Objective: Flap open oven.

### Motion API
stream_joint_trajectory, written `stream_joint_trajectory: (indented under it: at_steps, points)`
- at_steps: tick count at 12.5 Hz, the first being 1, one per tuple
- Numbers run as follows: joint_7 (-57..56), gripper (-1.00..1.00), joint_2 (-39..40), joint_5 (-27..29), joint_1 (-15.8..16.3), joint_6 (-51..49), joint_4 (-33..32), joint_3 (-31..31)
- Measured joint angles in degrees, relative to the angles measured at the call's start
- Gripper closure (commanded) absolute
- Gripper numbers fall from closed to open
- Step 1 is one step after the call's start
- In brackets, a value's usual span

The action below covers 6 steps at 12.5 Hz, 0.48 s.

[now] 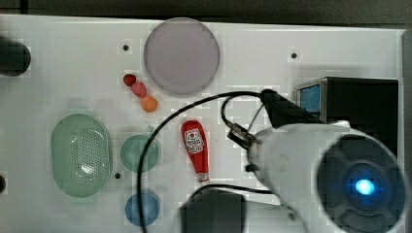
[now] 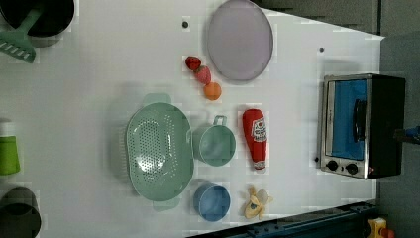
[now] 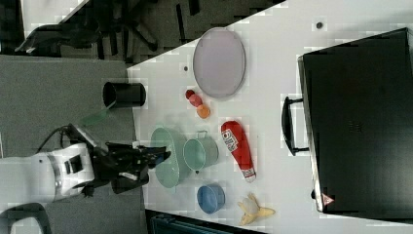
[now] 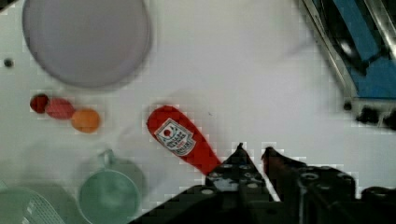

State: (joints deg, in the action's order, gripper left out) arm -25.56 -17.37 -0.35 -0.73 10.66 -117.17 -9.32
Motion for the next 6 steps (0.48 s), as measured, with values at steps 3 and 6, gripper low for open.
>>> stream_joint_trajectory:
  at_steps: [3,6]
  points:
    - [-14.65,0.65,1.94,-1.60,-0.29,3.75,-0.11,-4.49]
    - [-21.05,0.65,5.50,-4.57,-0.78,7.57,-0.34,-8.23]
